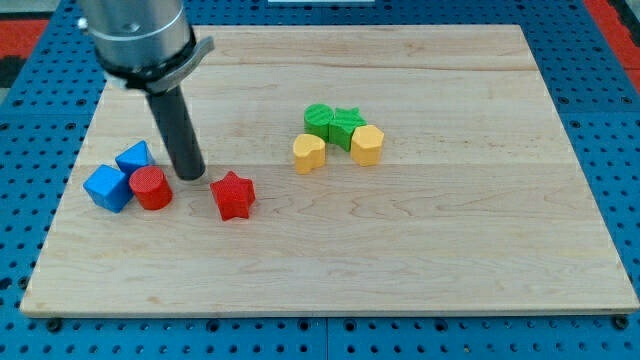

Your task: Nudge blue triangle a bit down

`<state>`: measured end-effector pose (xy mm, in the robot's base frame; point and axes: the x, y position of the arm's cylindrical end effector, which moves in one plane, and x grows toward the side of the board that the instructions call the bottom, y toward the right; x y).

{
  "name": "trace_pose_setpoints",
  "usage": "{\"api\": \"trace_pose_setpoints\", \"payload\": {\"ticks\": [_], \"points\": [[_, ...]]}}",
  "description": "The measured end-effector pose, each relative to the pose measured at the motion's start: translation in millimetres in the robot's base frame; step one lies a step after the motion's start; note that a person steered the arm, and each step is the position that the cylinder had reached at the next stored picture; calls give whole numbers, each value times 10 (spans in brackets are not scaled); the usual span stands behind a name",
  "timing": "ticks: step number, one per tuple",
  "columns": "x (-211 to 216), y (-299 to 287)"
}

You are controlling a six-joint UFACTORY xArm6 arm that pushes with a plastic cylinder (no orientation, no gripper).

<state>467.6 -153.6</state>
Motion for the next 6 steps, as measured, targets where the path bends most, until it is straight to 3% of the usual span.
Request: {"api": "trace_pose_setpoints", "payload": {"ticks": [2,3,4,5,6], "points": [[65,-225],[-118,-163],[-610,-172],[-842,-708],[-473,-759]]}}
